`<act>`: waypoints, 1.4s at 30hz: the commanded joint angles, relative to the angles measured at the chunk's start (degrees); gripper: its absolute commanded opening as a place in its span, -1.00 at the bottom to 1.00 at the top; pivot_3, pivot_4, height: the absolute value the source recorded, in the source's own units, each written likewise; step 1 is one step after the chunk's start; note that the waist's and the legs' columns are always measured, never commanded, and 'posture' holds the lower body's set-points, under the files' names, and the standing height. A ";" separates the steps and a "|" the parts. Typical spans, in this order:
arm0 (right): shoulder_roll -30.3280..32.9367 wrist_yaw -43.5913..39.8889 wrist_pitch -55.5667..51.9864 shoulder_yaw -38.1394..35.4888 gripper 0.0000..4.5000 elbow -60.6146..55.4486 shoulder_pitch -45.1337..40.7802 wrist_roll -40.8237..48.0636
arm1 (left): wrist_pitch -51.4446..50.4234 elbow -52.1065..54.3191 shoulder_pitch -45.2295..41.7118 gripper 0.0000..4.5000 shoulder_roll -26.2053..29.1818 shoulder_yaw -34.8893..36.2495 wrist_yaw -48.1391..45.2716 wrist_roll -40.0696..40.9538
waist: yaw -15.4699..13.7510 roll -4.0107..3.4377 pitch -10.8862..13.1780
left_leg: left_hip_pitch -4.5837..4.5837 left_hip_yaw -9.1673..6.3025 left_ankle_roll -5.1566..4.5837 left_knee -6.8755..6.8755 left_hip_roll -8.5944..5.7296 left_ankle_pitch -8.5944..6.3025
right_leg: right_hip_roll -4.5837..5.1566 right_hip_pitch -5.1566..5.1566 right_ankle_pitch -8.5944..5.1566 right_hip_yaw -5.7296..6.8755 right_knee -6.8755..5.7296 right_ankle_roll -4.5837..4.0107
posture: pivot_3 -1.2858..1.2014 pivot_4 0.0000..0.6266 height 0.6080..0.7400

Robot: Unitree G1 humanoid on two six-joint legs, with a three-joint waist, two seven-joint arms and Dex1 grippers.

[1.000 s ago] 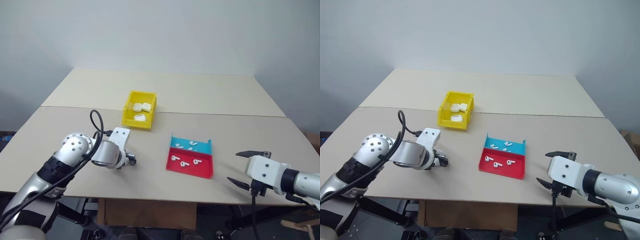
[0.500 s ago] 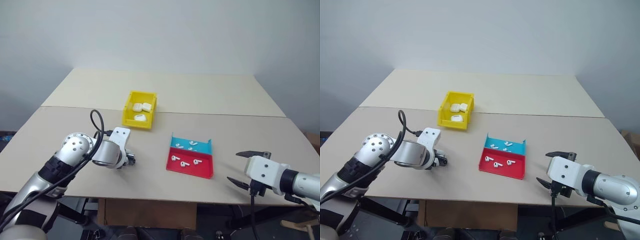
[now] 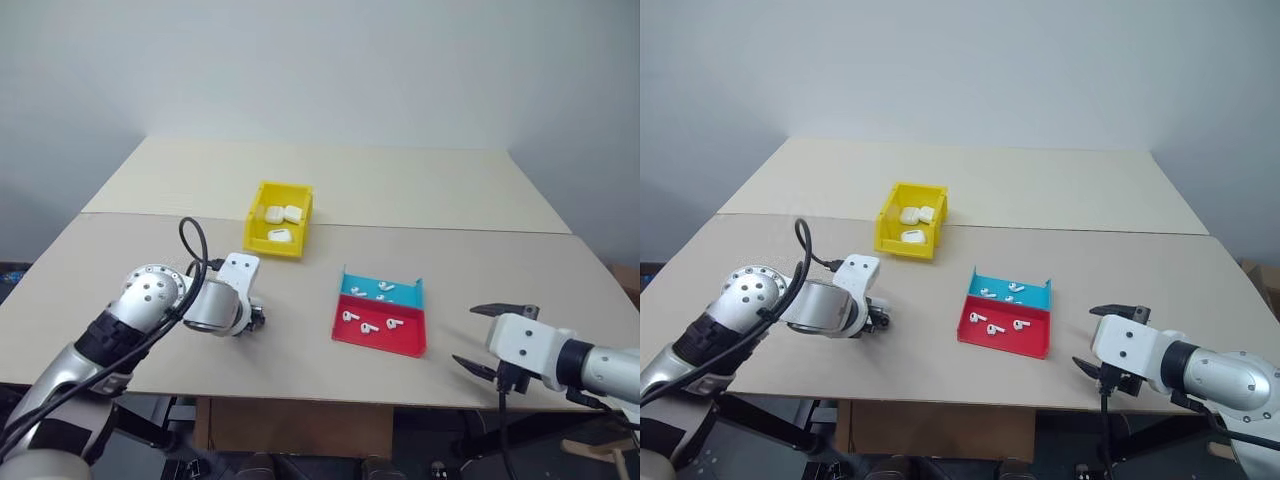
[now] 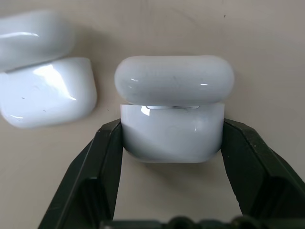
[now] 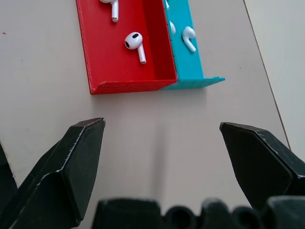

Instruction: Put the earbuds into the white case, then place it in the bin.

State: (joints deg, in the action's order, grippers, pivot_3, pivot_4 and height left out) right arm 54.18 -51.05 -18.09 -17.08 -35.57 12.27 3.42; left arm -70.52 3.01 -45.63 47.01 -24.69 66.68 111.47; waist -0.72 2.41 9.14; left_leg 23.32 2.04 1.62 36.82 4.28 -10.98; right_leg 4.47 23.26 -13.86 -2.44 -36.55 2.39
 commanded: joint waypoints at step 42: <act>-1.57 -3.47 -49.43 52.15 0.72 3.94 -64.94 9.92 | 89.94 -11.70 33.53 0.24 -27.49 28.90 -157.20 -66.18 | 0.96 -0.38 -0.09 | 1.05 0.04 -0.05 0.17 0.10 -0.06 | -0.07 0.87 0.27 -0.01 0.30 0.13 | 0.03 -0.52 1.00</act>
State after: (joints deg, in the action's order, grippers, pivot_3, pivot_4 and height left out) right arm 52.72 -54.85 -67.06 34.58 -31.72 -51.22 14.53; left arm 19.42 -9.61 -11.42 19.99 2.96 -89.63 43.74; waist 0.23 2.04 9.05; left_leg 24.36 2.08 1.56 36.99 4.38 -11.05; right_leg 4.40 24.12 -13.59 -2.45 -36.25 2.53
